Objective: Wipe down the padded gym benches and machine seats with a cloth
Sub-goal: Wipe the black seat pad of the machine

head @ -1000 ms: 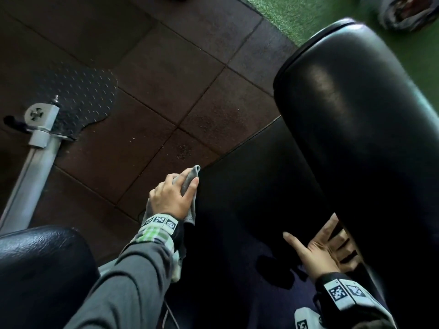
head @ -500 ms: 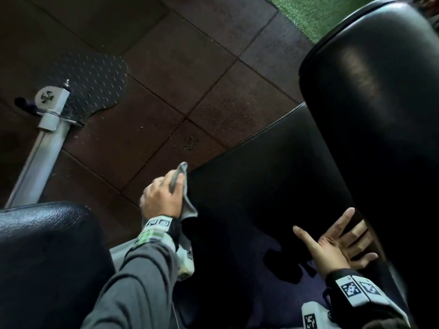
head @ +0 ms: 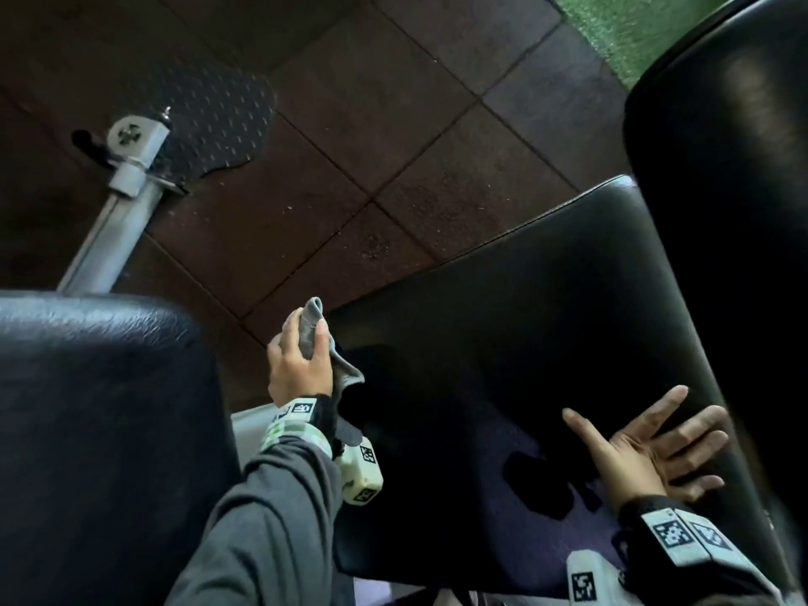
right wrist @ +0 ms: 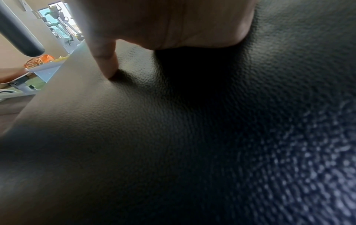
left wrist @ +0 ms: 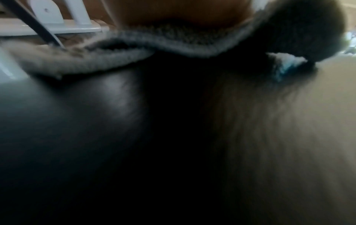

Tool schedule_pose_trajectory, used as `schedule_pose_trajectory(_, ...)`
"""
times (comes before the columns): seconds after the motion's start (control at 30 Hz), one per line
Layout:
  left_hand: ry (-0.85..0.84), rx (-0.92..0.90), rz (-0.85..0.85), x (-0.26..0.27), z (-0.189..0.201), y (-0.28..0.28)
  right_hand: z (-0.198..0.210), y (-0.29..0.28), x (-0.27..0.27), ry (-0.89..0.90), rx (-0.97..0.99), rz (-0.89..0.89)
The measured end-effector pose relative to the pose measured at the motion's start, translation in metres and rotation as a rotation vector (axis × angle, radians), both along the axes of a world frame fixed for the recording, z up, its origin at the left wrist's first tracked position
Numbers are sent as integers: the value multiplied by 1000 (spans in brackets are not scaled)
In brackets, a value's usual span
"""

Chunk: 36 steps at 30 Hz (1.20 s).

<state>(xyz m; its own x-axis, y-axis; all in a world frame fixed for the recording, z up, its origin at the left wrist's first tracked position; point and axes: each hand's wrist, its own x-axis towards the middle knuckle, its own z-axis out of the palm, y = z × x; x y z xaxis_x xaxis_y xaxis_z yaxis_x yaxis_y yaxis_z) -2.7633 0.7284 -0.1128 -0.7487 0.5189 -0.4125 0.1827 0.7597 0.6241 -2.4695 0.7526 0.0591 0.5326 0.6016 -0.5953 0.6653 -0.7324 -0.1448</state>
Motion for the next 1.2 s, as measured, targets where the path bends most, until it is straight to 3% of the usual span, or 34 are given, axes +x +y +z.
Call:
schedule_pose_trajectory(0.13,-88,-5,174,39,4,-74,-6,-4,5,-58,28,61)
schedule_pose_trajectory(0.27,-64,5,163,91,16,-138,-11,-7,9,-69,56,94)
schedule_pose_trajectory(0.53,12,103,119,79,5,-124,-21,-13,18,-54,121,136)
schedule_pose_trajectory(0.63,-31,59,164,99,8,-154,-22,-15,22,-54,155,152)
schedule_pose_trajectory(0.73,-35,134,161,125,5,-197,-24,-17,25,-45,169,175)
schedule_pose_trajectory(0.83,17,185,86,132,1,-213,-25,-21,25,-51,195,208)
schedule_pose_trajectory(1.03,273,90,-86,124,13,-188,-25,-39,36,-100,331,306)
schedule_pose_trajectory(1.2,326,255,-506,142,43,-137,-33,-78,41,-102,469,416)
